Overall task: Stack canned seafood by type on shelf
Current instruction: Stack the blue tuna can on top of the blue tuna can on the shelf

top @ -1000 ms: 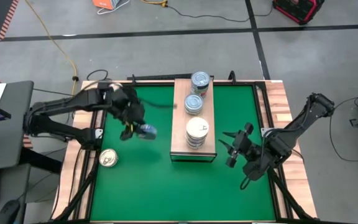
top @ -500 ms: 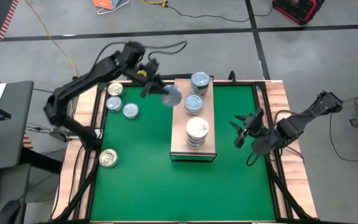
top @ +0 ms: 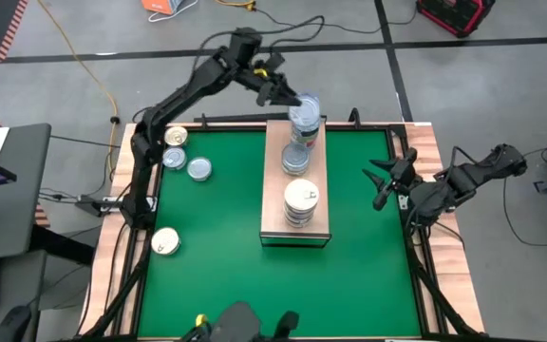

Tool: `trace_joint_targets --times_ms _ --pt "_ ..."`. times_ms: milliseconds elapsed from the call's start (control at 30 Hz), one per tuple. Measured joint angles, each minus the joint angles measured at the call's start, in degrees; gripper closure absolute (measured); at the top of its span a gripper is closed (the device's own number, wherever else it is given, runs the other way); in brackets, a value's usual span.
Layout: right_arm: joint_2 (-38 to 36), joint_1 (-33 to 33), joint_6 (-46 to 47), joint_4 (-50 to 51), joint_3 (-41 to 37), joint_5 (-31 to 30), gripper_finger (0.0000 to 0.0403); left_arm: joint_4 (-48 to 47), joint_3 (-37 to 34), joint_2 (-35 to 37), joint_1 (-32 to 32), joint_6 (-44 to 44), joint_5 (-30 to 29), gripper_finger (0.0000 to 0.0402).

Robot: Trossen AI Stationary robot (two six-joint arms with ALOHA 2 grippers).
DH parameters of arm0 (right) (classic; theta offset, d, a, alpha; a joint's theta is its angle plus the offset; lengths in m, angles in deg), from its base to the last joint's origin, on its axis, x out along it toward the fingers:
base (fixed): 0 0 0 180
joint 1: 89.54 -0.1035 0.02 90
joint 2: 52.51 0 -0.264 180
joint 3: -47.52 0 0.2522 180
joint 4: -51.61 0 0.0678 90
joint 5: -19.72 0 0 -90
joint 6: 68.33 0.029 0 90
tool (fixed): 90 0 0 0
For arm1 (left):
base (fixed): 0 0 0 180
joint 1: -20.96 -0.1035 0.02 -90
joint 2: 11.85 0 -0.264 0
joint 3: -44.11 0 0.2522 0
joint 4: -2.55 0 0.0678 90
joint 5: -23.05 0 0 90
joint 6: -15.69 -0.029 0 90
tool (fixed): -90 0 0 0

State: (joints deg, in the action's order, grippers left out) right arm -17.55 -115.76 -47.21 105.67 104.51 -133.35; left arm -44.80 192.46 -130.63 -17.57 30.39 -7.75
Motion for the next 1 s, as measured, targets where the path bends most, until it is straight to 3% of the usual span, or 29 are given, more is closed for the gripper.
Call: trace_joint_targets --times_ms 100,200,400,600,1000 --pt "-0.2 0.0 -2.1 0.1 -0.6 0.0 0.0223 6.5 -2.5 -1.3 -0.2 5.8 3.7 0.0257" --pt "-1.4 0.1 -5.1 -0.3 -0.6 0.0 0.0223 6.0 -2.2 -2.2 -0.7 5.9 4.1 0.0258" --pt "-5.3 0.1 -10.8 -3.1 -0.6 0.0 0.0223 5.6 -2.2 -2.5 -1.0 3.1 -1.3 0.0259" --pt "-7.4 0.1 -14.1 -3.5 -0.5 0.0 0.0223 5.4 -2.3 -2.8 0.0 6.9 -10.0 0.0257" --pt "-7.6 0.1 -17.6 -4.1 -0.5 1.7 0.0223 1.8 -2.5 -3.1 1.5 11.3 -9.4 0.0256"
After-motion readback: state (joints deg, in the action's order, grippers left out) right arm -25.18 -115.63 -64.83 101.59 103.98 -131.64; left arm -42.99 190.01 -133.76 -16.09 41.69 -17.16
